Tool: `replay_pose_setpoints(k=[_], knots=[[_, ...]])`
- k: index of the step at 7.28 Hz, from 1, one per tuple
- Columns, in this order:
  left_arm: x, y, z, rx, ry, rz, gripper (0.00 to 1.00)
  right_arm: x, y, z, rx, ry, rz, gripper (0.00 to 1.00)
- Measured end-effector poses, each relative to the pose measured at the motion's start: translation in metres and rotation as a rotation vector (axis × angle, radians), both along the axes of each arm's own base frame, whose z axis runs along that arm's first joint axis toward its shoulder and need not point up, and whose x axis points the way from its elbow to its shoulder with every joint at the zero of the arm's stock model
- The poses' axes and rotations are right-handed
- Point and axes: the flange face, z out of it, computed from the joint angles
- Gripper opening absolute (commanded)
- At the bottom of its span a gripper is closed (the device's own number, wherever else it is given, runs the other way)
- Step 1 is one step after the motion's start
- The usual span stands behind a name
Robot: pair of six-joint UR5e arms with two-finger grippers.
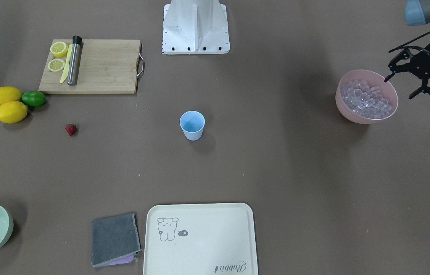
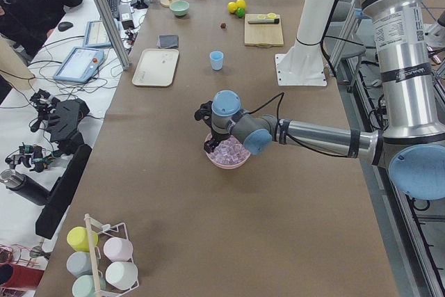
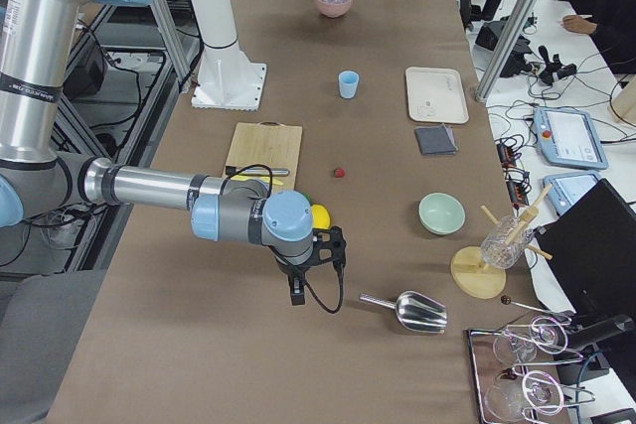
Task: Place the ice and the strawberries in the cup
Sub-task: 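Lower the left gripper into the pink bowl and grasp an ice cube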
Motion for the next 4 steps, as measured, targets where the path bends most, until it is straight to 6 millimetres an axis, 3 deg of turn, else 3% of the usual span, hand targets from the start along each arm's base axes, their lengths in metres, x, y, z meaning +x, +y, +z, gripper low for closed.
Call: replay_pose_setpoints(k=[2,4], knots=[[0.019,0.0,-0.005,0.018,-0.038,-0.023,0.82,0.0,0.001,0.004,-0.008,-0.001,0.0,1.0],[0.048,0.007,-0.008,0.077,-0.086,-0.015,0.69,0.0,0.001,0.007,-0.012,-0.002,-0.001,1.0]])
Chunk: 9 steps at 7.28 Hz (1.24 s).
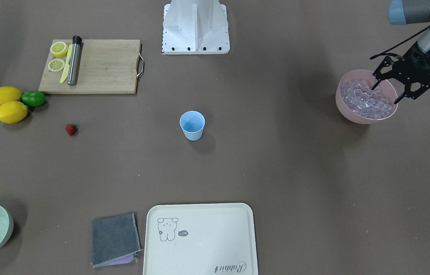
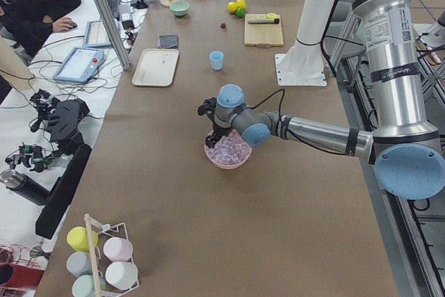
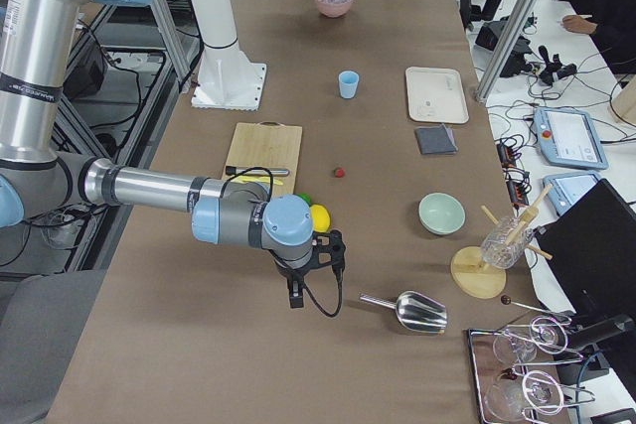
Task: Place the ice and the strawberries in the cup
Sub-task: 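Lower the left gripper into the pink bowl and grasp an ice cube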
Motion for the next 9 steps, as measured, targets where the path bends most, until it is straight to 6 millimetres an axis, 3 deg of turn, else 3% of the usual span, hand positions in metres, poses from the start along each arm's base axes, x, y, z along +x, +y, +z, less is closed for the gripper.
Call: replay_pose_setpoints(k=[2,9], knots=[[0.011,0.006,0.0,0.015,-0.01,0.015,0.64,0.0,0.0,0.001,-0.002,0.0,0.0,1.0],[0.037,0.007,0.024,0.038,-0.081,0.031,0.63,0.0,0.002,0.006,-0.015,-0.002,0.001,1.0]])
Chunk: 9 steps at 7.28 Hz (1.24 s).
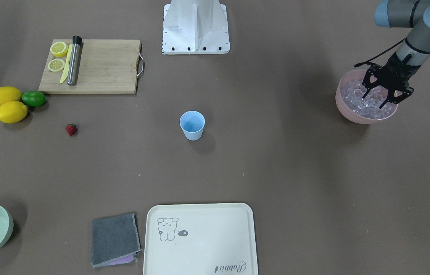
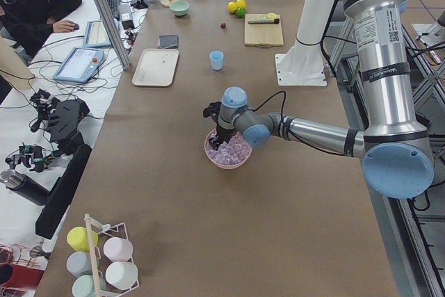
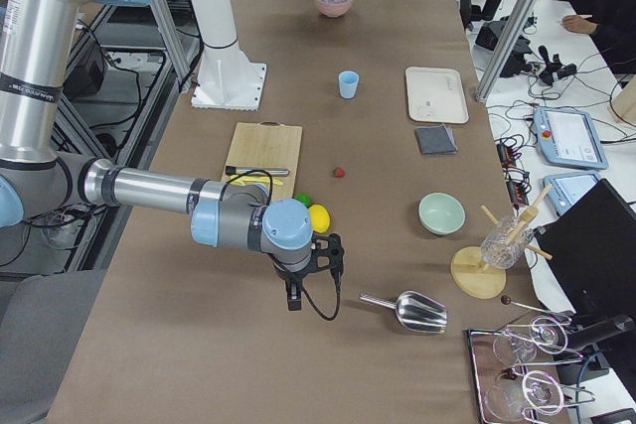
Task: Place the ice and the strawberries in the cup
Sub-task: 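Lower the left gripper into the pink bowl and grasp an ice cube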
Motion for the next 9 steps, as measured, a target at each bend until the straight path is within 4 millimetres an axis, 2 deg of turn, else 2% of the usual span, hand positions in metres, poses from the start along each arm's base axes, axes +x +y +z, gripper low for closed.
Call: replay_pose_setpoints(k=[3,4,5,6,7,9], knots=[[0.0029,0.001,0.0126,0.002,0.006,0.002,0.63,-0.0003,0.0001,0.0001,-0.003,-0.004,0.002,1.0],[0.0054,0.0024,0.0122,0.002,0.009,0.007,0.58,-0.0004,0.0001,0.0001,-0.004,-0.005,0.002,1.0],[0.0078,0.004,0.0122,0.001,0.009,0.013,0.5,-0.0004,0.0001,0.0001,-0.005,-0.006,0.004,1.0],[0.009,0.0052,0.0124,0.0,0.009,0.016,0.1,-0.0004,0.0001,0.0001,-0.007,-0.007,0.006,1.0],[0.0096,0.0064,0.0125,0.0,0.009,0.019,0.0,-0.0005,0.0,0.0003,-0.01,-0.009,0.007,1.0],[0.0082,0.0075,0.0055,0.009,0.018,0.022,0.0,-0.0006,0.0001,0.0001,-0.011,-0.01,0.009,1.0]])
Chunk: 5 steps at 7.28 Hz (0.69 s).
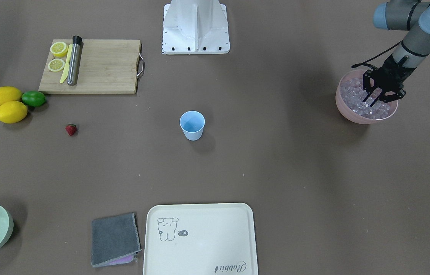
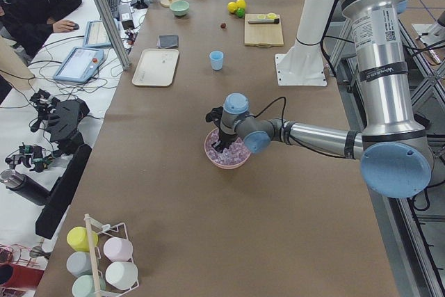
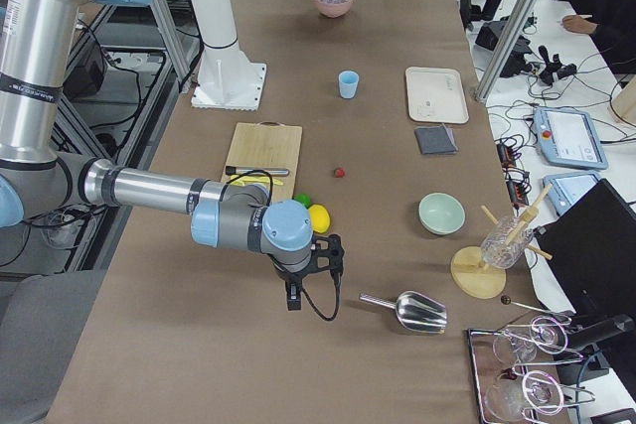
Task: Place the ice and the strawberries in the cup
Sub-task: 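Lower the left gripper into the pink bowl and grasp an ice cube, then lift the ice cube with the left gripper and carry it over the blue cup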
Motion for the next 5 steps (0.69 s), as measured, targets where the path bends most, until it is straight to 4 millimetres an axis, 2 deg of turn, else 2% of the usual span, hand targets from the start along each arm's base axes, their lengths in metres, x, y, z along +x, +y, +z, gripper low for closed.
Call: replay_pose_setpoints(k=[3,5], knots=[[-0.008,-0.002,-0.016,0.016,0.023,-0.009,0.0,0.0,0.0,0.0,0.0,-0.001,0.0,1.0],[-0.03,-0.011,-0.031,-0.006,0.075,-0.022,0.0,0.0,0.0,0.0,0.0,-0.001,0.0,1.0]])
